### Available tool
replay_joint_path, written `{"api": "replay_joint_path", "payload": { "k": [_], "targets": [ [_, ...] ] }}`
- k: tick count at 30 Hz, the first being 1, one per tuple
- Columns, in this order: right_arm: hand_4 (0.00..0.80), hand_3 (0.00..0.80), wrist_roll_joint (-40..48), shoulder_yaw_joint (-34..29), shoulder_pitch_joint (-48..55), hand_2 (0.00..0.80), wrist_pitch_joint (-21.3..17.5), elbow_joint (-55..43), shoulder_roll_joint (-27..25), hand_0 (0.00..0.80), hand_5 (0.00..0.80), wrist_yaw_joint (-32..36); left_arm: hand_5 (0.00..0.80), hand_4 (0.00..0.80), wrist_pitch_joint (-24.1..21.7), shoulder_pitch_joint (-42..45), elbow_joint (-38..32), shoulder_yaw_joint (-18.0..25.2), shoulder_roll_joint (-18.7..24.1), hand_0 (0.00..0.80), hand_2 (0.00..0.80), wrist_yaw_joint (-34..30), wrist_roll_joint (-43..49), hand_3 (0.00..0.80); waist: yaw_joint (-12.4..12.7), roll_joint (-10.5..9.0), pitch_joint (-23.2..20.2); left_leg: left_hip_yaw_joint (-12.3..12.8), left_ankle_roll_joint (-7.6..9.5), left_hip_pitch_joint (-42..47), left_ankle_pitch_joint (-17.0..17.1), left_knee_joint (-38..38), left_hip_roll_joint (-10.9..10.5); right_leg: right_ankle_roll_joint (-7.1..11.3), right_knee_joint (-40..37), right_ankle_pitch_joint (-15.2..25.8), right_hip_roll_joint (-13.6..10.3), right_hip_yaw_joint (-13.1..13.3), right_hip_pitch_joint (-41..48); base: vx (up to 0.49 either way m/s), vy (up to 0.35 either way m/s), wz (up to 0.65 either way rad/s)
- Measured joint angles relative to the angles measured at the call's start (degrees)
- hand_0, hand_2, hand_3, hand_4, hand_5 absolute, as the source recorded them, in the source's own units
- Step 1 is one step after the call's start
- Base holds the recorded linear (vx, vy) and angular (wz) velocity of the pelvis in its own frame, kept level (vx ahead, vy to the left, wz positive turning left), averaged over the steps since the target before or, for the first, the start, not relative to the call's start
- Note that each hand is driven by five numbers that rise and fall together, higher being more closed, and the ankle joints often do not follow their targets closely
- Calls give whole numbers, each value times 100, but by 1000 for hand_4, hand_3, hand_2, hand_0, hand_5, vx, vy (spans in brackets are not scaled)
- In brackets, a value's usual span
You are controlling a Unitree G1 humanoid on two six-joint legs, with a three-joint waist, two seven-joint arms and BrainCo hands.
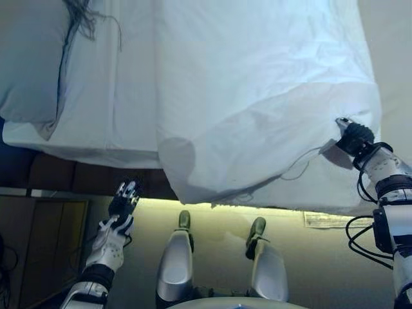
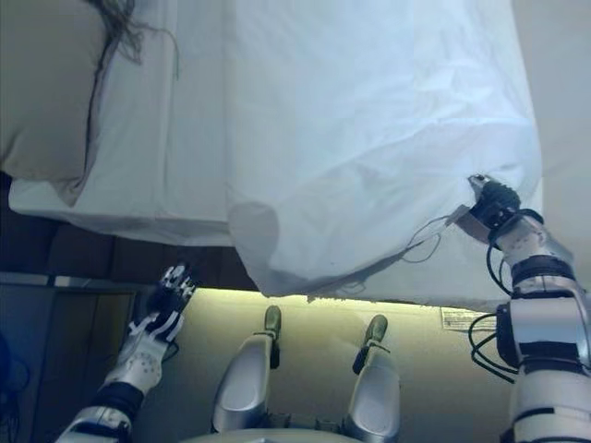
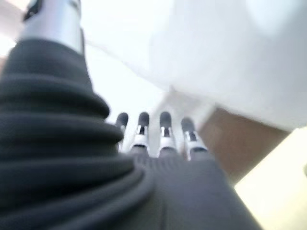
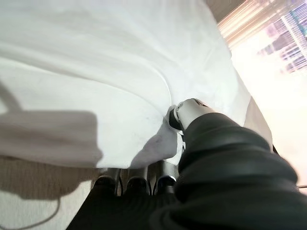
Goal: Make the bed neatly
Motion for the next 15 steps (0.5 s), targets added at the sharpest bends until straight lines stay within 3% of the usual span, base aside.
{"api": "replay_joint_path", "payload": {
  "k": [3,9,15],
  "targets": [
    [800,800,-9,99,176,800,167,-58,193,800,800,2,0,0,61,-56,-24,-168,-32,0,0,46,49,0,-75,-115,-407,73,-31,356,45,-326,9,38,-476,128,95,-18,399,149,19,-8],
    [800,800,-2,178,261,800,243,-192,601,800,800,-112,0,0,525,-581,-188,-592,-170,0,0,22,-323,0,-149,-301,-721,225,-58,808,37,-559,112,26,-757,173,246,25,791,61,-32,-10],
    [800,800,225,445,307,800,251,-449,1333,800,800,-412,0,0,1130,-1055,-2,-622,-813,0,0,-29,-978,0,-307,-517,-857,386,-202,997,24,-570,365,-104,-901,250,512,162,911,25,-145,-18]
  ]
}}
